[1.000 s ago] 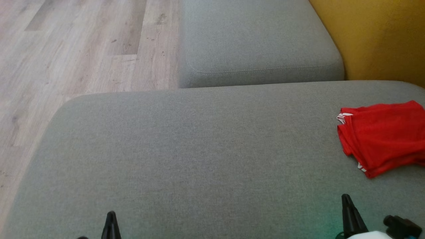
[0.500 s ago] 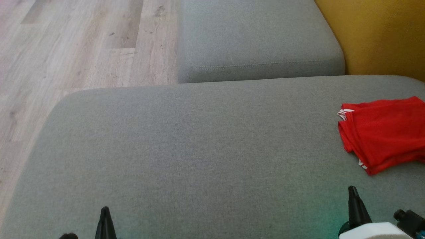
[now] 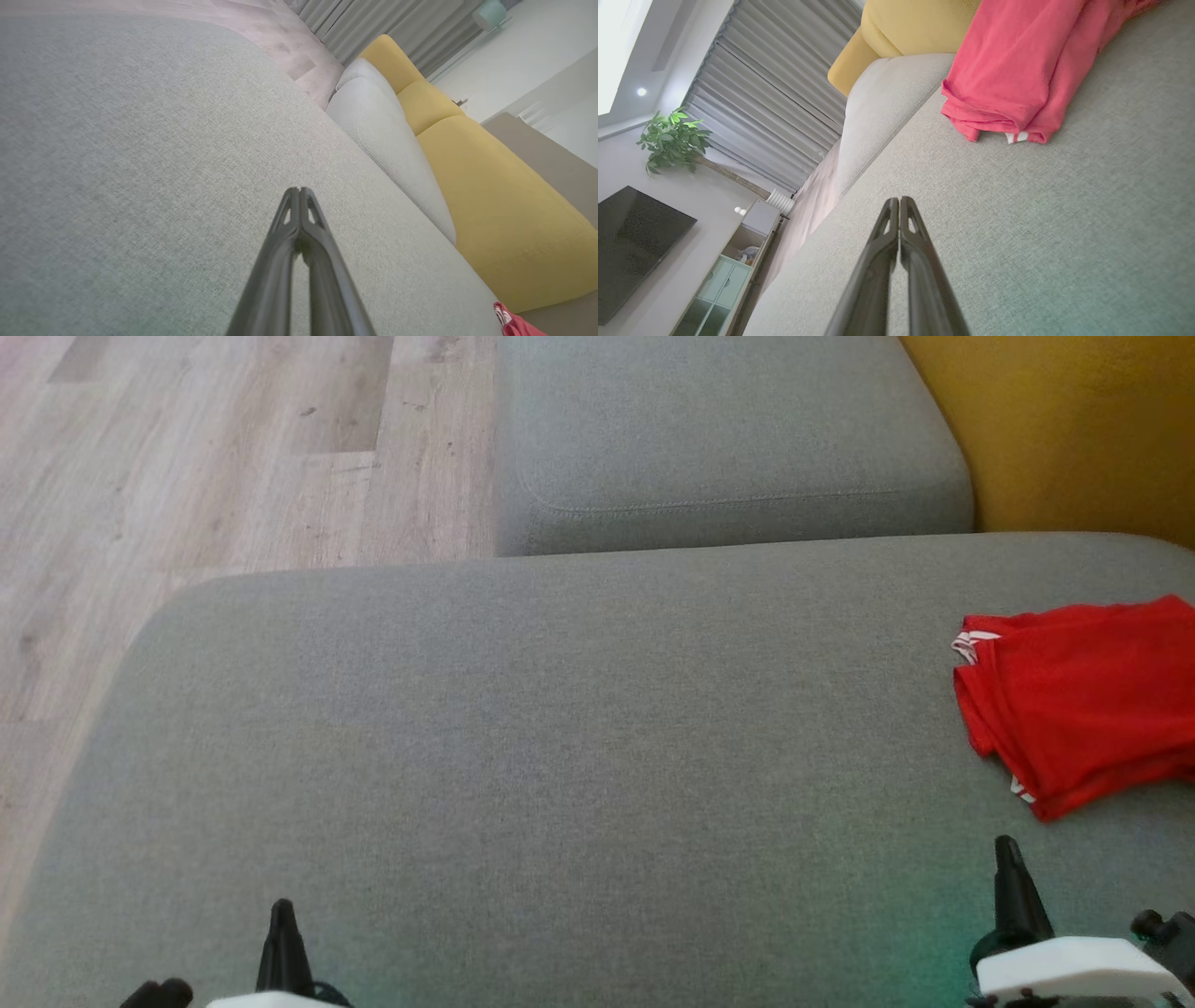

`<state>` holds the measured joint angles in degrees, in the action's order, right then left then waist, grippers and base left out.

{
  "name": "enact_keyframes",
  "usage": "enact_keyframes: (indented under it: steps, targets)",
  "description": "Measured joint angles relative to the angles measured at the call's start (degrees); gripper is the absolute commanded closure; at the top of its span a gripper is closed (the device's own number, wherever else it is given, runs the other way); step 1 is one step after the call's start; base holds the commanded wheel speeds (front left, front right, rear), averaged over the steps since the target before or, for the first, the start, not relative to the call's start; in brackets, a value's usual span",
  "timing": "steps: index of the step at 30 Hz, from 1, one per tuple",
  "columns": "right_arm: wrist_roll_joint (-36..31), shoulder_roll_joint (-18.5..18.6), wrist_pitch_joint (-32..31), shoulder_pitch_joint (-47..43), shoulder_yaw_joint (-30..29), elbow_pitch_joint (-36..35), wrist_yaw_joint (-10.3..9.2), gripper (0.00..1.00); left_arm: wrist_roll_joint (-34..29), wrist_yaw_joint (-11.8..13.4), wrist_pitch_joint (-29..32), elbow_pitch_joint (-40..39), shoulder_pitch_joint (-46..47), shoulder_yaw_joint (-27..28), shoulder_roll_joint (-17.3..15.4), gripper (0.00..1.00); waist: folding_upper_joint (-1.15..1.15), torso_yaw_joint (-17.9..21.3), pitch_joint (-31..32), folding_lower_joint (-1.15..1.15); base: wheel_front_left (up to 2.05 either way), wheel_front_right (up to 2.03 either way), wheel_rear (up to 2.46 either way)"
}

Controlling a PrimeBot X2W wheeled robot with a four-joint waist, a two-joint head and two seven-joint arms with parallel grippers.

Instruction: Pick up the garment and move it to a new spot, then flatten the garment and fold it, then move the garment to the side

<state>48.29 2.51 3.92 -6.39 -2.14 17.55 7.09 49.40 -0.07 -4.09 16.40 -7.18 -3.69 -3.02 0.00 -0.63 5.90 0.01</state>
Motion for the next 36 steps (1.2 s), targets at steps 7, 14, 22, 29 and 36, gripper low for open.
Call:
enact_keyframes:
  steps: [7,14,22,29,36]
  targets:
    - [4.79,0.00,-1.00,0.80,-0.45,-0.05,0.00,1.00,4.74,-0.67,1.08,-0.04,1.63,0.47,0.02,1.00,0.00,0.07,-0.68,0.00,0.00,0.00,0.00]
    - [9.57,-0.01,-2.20,2.37,-1.00,-0.24,0.00,1.00,9.45,-1.52,2.20,-0.09,2.29,1.86,0.04,1.00,0.00,0.14,-1.36,0.00,0.00,0.00,0.00]
    - [15.75,-0.01,-3.69,2.98,-1.94,-0.27,0.00,1.00,15.44,-2.53,3.80,-0.15,4.09,2.59,0.07,1.00,0.00,0.23,-2.23,-0.01,0.00,0.00,0.00]
    - [20.57,-0.01,-4.79,4.74,-2.42,-0.45,0.00,1.00,20.12,-3.49,4.94,-0.18,4.65,3.77,0.11,1.00,0.00,0.30,-2.91,-0.01,0.00,0.00,0.00]
    - [25.38,-0.01,-5.99,5.03,-3.13,-0.46,0.00,1.00,24.82,-4.04,6.13,-0.19,6.12,4.32,0.14,1.00,0.00,0.37,-3.59,0.00,0.00,0.00,0.00]
